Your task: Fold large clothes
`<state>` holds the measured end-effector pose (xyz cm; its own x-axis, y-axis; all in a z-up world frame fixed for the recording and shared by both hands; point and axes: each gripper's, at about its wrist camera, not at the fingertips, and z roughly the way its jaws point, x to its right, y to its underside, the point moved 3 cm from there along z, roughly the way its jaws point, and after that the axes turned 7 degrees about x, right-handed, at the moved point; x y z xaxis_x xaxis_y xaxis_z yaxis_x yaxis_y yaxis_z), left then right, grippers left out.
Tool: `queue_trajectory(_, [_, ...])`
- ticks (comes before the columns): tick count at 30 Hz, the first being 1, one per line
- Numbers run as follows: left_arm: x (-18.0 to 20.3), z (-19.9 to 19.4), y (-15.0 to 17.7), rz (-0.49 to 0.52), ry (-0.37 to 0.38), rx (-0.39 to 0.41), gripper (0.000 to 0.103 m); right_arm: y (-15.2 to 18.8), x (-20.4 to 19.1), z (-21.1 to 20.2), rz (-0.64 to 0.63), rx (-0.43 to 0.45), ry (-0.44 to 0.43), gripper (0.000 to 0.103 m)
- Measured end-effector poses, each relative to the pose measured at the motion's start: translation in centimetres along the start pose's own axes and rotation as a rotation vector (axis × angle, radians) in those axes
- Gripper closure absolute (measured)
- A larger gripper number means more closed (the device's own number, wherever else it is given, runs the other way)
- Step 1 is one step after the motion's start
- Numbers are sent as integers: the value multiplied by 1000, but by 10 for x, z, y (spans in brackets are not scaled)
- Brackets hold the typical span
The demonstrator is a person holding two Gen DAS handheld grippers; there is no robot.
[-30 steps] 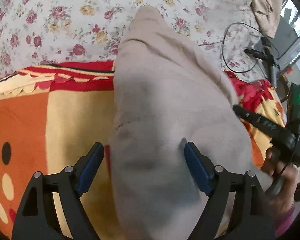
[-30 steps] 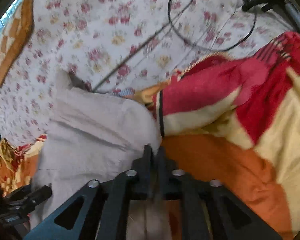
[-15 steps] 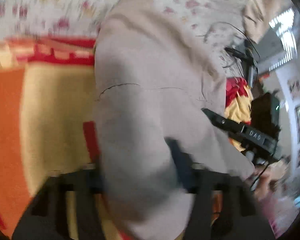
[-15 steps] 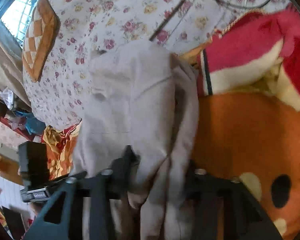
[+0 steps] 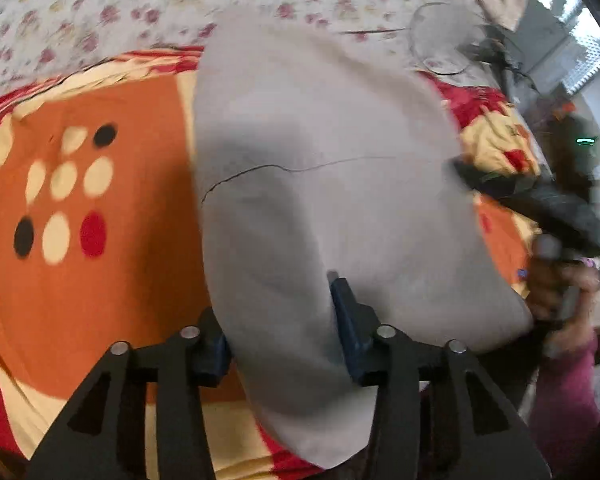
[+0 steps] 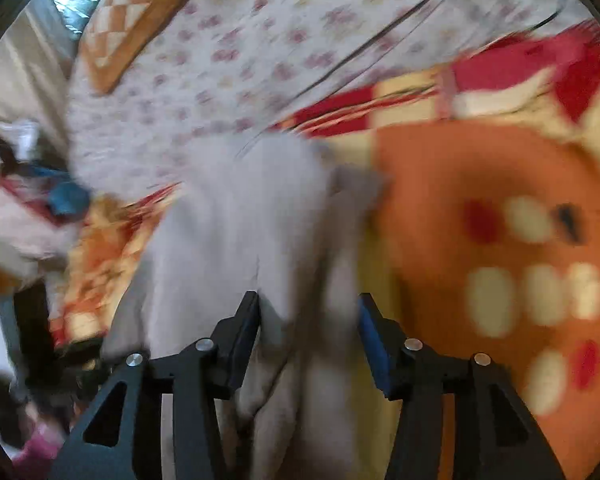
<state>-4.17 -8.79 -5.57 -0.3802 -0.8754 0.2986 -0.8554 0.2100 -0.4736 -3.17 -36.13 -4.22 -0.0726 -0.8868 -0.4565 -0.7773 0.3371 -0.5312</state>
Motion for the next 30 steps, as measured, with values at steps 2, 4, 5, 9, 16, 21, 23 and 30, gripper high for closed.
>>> queue_trajectory(2, [-3, -10, -1, -36, -29, 63, 49, -5, -13, -27, -13, 96, 3, 52])
queue_trajectory(4, [-1, -15, -4, -49, -34, 95, 44, -7, -45, -51, -69, 150, -51, 52])
queue_trajectory(5, [0, -17, -6, -62, -48, 115, 40, -4, -59, -55, -105, 154, -69, 52])
queue_trajectory(9, [2, -7, -5, -56, -106, 132, 38, 12, -114, -25, -223, 113, -87, 54])
queue_trajectory(16, [6, -12, -2, -40, -128, 175, 18, 9, -53, 58, -280, 97, 342, 59])
queue_trajectory(21, [14, 2, 1, 0, -151, 156, 18, 9, -41, 21, -208, 105, 297, 53])
queue_trajectory(23, [15, 2, 2, -5, -146, 162, 18, 12, -48, -5, -206, 123, 268, 53])
queue_trajectory(30, [18, 0, 4, 10, -159, 175, 18, 71, -94, -38, -390, 91, 188, 58])
